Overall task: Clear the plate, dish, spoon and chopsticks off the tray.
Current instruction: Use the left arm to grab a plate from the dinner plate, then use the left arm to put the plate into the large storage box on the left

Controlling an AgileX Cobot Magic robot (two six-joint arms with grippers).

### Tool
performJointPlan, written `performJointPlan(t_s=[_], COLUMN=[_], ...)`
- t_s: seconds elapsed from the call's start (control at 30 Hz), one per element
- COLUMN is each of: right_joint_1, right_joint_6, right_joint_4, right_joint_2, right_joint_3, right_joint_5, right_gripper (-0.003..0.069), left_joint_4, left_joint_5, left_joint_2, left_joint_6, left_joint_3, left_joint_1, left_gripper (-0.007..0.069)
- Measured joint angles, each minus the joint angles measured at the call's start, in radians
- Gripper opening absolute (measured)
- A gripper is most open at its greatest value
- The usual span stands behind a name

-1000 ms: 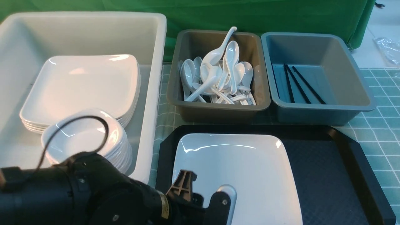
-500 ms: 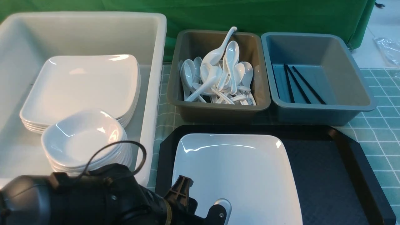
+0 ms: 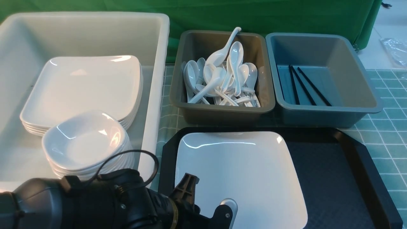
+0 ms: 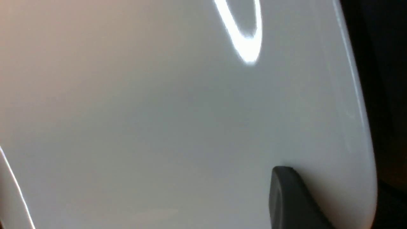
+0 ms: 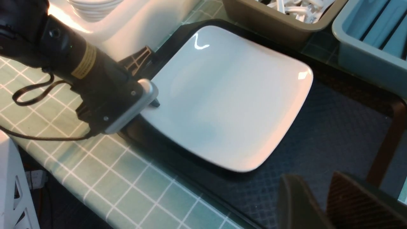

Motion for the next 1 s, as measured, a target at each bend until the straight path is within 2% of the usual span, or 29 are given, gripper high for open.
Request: performJointPlan(t_s=[0.27, 0.57, 0.8, 0.87, 0.93, 1.0], right_joint_1=[0.0, 0.0, 0.0, 0.0, 0.0, 0.0], right_joint_6=[0.001, 0.011, 0.049, 0.063, 0.083, 0.086], right_joint_4=[0.0, 0.0, -0.019, -0.029, -0.051, -0.056], right_joint_2=[0.0, 0.0, 0.0, 0.0, 0.0, 0.0], right_joint_3=[0.0, 0.0, 0.0, 0.0, 0.0, 0.0], right_joint_5=[0.0, 0.0, -0.042, -0.064, -0.105, -0.123], right_gripper=[0.0195, 0.0195, 0.0193, 0.0181, 0.0111, 0.0076], left_joint_4=[-0.017, -0.062, -0.105, -0.11, -0.115, -0.118], left_joint_5=[0.021, 0.179, 0.254, 0.262, 0.288, 0.293], left_joint_2=[-0.013, -0.216, -0.407, -0.445, -0.503, -0.53], left_joint_6=[-0.04, -0.057, -0.071, -0.073, -0.08, -0.086], left_joint_3=[-0.016, -0.045, -0.046, -0.05, -0.063, -0.076], left_joint_1=[-0.011, -0.124, -0.139, -0.139, -0.139, -0.139], left_gripper=[0.0167, 0.0043, 0.0022, 0.0022, 0.003, 0.0033])
